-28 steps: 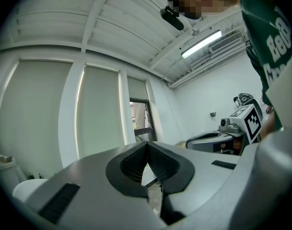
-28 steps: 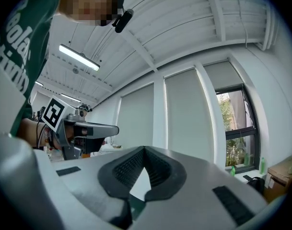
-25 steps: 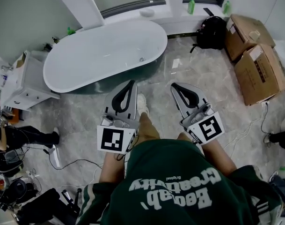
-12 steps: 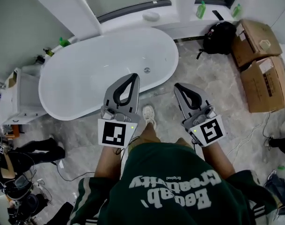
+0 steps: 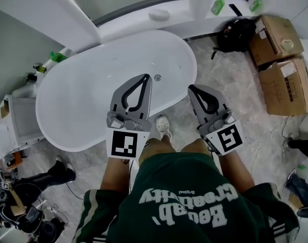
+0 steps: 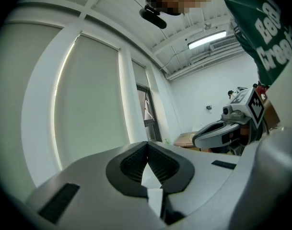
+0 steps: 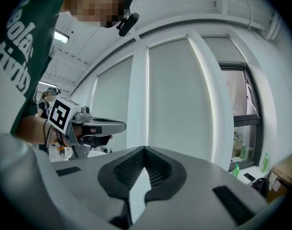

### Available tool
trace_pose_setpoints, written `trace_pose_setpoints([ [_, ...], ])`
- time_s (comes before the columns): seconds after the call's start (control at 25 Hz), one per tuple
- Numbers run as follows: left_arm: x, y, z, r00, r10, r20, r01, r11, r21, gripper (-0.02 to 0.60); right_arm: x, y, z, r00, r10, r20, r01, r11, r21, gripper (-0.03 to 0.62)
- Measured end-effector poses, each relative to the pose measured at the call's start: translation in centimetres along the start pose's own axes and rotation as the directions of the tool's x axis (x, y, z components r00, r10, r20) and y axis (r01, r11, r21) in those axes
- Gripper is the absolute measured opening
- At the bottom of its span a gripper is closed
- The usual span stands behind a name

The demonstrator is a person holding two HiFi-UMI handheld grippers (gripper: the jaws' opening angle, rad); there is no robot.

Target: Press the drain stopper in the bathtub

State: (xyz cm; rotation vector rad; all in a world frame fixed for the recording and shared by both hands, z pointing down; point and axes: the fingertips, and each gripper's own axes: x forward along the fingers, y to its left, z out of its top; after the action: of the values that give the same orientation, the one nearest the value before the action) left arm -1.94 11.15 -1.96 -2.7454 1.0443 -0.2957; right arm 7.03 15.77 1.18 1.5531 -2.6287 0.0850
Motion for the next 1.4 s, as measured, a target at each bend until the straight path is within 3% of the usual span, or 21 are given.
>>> trace_pose_setpoints([
  [0.16, 2.0, 1.6, -1.7, 1.0, -0.03, 0.005, 0.03, 1.0, 0.001, 0.002, 2.5, -0.9, -0.8, 1.0, -0.008, -0.029, 0.009, 0.999, 0.042, 0.009],
  [0.4, 4.2, 3.0, -3.7, 0.999, -0.032, 0.017, 0.034, 0.996, -0.088, 0.002, 5.0, -2.2, -0.5, 1.0, 0.008, -0.013, -0.007, 0.998, 0.068, 0.009],
  [0.64, 6.3, 3.8, -6.3, 0.999, 0.038, -0.011, -0.039, 0.987, -0.156, 0.002, 6.9, -4.3, -2.0, 0.998, 0.068, 0.004, -0.068, 0.996, 0.054, 0.009],
  [0.76, 7.7, 4.1, -7.6, 0.996, 0.074, -0.054, -0.08, 0.989, -0.122, 0.002, 8.1, -5.8, -3.3, 0.992, 0.126, 0.008, -0.127, 0.989, 0.08, 0.009],
  [0.84, 8.6, 4.3, -8.7, 0.992, 0.097, -0.086, -0.107, 0.988, -0.115, 0.002, 9.1, -6.9, -5.0, 0.988, 0.153, -0.038, -0.149, 0.985, 0.084, 0.009],
  [1.08, 11.6, 4.7, -13.2, 0.958, 0.173, -0.23, -0.203, 0.973, -0.112, 0.002, 11.8, -9.7, -7.4, 0.962, 0.266, -0.063, -0.259, 0.96, 0.101, 0.009],
  [1.4, 15.9, 4.8, -17.0, 0.952, 0.172, -0.253, -0.206, 0.971, -0.118, 0.002, 15.0, -11.0, -14.2, 0.915, 0.366, -0.171, -0.354, 0.93, 0.099, 0.009],
])
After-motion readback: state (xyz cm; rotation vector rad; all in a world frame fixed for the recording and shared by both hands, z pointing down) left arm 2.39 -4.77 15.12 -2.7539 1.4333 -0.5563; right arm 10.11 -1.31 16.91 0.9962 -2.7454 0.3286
